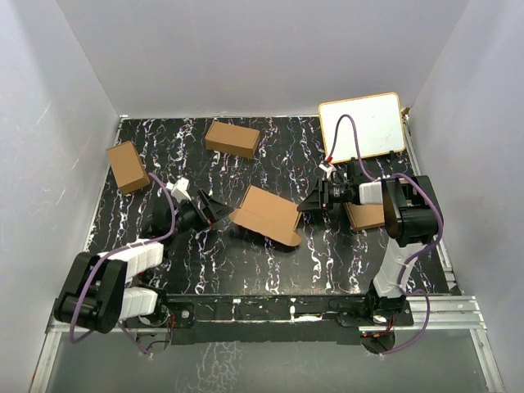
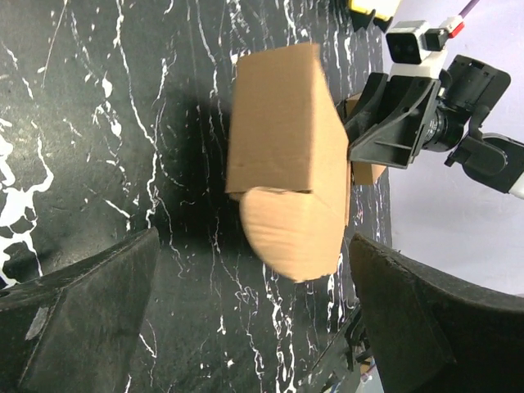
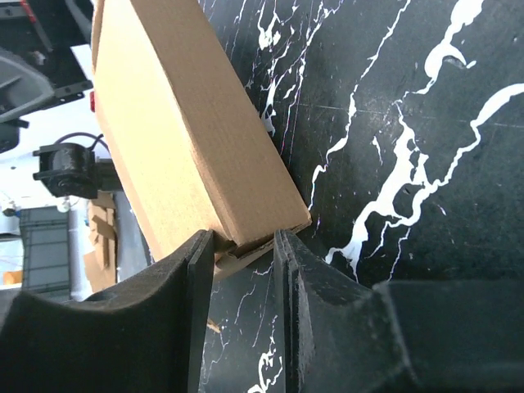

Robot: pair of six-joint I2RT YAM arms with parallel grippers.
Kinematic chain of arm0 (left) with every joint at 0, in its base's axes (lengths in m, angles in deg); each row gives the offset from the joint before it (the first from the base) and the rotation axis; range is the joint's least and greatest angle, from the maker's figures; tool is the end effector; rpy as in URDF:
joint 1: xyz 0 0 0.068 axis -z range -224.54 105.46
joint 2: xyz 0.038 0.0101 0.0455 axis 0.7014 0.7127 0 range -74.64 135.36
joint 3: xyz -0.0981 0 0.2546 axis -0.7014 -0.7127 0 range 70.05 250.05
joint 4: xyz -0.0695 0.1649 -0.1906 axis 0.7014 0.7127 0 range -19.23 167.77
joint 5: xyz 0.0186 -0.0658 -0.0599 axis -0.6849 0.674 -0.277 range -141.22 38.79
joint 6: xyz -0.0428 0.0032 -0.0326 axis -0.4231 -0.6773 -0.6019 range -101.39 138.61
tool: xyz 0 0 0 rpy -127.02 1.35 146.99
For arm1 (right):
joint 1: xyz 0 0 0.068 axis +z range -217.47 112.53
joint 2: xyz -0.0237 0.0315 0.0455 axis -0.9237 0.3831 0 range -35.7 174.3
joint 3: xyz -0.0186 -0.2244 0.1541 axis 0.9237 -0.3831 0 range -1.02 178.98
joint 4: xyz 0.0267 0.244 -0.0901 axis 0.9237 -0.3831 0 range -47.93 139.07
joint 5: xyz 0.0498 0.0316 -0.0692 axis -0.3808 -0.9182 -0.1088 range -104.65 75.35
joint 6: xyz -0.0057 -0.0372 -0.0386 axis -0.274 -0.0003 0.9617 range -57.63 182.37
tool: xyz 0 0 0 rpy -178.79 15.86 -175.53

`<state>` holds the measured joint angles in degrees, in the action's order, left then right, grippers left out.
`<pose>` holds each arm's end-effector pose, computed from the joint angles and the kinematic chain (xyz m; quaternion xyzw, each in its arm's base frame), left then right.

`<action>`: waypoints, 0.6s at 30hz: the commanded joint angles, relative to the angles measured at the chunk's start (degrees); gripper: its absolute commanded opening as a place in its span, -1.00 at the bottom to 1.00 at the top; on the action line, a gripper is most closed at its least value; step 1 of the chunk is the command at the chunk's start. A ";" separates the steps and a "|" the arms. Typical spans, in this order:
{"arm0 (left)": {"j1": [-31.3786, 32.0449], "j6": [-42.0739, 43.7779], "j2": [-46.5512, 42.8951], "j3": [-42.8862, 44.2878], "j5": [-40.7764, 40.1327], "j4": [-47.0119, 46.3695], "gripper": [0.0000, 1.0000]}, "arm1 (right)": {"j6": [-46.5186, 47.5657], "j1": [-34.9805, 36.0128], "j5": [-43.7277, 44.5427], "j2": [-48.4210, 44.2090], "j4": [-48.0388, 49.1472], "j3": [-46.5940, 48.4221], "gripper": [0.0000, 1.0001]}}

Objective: Fold the paper box

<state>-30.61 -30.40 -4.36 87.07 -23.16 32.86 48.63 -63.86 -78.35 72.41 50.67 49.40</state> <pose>0.2165 -0.0710 0.1738 -0.0923 0.7799 -0.4715 0.4011 0.3311 0.0529 0.1149 -0.0816 0.8230 0.5363 0.1687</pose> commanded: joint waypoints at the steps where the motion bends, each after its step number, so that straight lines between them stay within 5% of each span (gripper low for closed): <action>1: -0.38 -2.61 3.92 1.42 3.17 -5.33 0.94 | 2.57 -1.27 2.09 2.32 -1.56 1.42 -0.30; 18: 0.70 -8.36 17.76 6.46 6.81 -20.17 0.94 | 4.83 -1.30 2.17 2.97 -3.12 2.14 -0.30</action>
<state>-30.52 -37.22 10.35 92.05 -17.96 17.78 50.40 -64.86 -80.85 73.66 48.18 50.49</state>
